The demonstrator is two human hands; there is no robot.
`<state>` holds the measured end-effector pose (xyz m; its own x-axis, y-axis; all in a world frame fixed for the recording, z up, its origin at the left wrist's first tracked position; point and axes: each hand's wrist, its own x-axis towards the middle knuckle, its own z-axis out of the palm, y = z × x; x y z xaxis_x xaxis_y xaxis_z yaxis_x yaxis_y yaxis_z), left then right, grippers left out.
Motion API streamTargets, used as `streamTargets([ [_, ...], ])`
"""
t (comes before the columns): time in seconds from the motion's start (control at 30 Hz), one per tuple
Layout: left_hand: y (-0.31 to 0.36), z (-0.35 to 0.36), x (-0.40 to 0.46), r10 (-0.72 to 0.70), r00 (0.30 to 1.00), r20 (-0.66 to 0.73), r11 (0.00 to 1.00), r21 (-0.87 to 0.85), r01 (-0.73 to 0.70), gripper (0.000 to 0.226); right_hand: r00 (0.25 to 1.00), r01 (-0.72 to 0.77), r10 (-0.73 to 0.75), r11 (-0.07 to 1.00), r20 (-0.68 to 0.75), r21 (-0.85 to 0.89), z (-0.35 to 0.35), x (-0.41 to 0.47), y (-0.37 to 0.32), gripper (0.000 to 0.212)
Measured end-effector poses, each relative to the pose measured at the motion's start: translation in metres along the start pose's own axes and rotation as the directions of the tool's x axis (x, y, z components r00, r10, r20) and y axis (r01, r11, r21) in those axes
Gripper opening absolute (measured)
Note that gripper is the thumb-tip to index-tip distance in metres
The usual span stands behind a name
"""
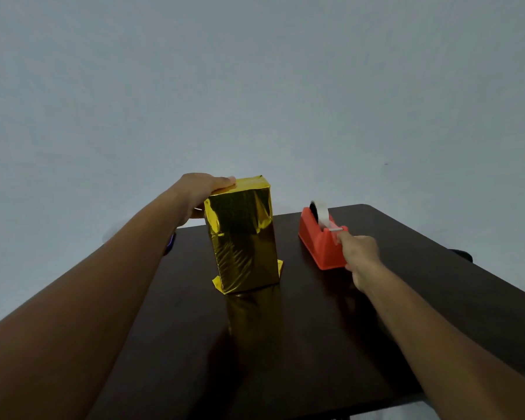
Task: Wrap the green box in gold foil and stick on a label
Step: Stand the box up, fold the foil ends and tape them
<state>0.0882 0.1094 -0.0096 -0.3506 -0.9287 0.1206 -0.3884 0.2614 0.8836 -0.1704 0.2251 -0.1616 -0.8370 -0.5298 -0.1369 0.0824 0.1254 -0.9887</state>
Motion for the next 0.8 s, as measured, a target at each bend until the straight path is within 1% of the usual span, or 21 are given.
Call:
streamTargets([
  [0.17, -0.001, -0.001, 0.002, -0.003, 1.0, -0.007, 1.0, 0.0, 0.003, 0.037, 0.984, 0.141, -0.148, 0.987, -0.097, -0.075, 0.01, 0.006, 0.017, 0.042],
  [0.27, -0.001, -0.001, 0.003, -0.007, 1.0, -0.001, 1.0, 0.016, 0.007, 0.044, 0.983, 0.131, -0.147, 0.982, -0.111, -0.135, 0.01, 0.006, 0.025, 0.028],
  [0.33, 0.0, -0.003, 0.002, -0.018, 1.0, 0.008, 0.999, 0.027, 0.018, 0.048, 0.974, 0.166, -0.19, 0.97, -0.126, -0.175, 0.007, -0.001, 0.027, 0.029],
  [0.4, 0.001, -0.006, 0.001, -0.028, 0.999, 0.024, 0.998, 0.054, 0.027, 0.046, 0.932, 0.267, -0.318, 0.927, -0.171, -0.265, 0.004, -0.013, 0.024, 0.029],
  [0.47, 0.006, -0.014, -0.004, -0.034, 0.998, 0.054, 0.995, 0.094, 0.029, 0.043, 0.857, 0.411, -0.484, 0.85, -0.177, -0.331, 0.005, -0.029, 0.009, 0.024],
  [0.5, 0.01, -0.017, -0.005, -0.044, 0.996, 0.078, 0.992, 0.123, 0.034, 0.045, 0.822, 0.488, -0.548, 0.818, -0.153, -0.305, 0.005, -0.037, -0.002, 0.02],
  [0.57, 0.016, -0.025, -0.008, -0.064, 0.991, 0.12, 0.983, 0.179, 0.042, 0.052, 0.78, 0.609, -0.622, 0.781, -0.071, -0.141, 0.01, -0.055, -0.031, 0.015],
  [0.6, 0.019, -0.028, -0.011, -0.067, 0.988, 0.137, 0.98, 0.197, 0.039, 0.055, 0.76, 0.648, -0.65, 0.76, -0.023, -0.05, 0.014, -0.063, -0.048, 0.016],
  [0.67, 0.023, -0.031, -0.013, -0.059, 0.986, 0.158, 0.975, 0.22, 0.023, 0.059, 0.706, 0.7, -0.703, 0.711, 0.086, 0.069, 0.022, -0.077, -0.083, 0.019],
  [0.73, 0.025, -0.031, -0.014, -0.047, 0.984, 0.174, 0.971, 0.237, 0.005, 0.056, 0.632, 0.727, -0.729, 0.676, 0.264, 0.125, 0.029, -0.092, -0.117, 0.016],
  [0.8, 0.026, -0.028, -0.016, -0.042, 0.982, 0.186, 0.97, 0.241, -0.004, 0.048, 0.523, 0.739, -0.68, 0.662, 0.513, 0.124, 0.031, -0.106, -0.145, 0.008],
])
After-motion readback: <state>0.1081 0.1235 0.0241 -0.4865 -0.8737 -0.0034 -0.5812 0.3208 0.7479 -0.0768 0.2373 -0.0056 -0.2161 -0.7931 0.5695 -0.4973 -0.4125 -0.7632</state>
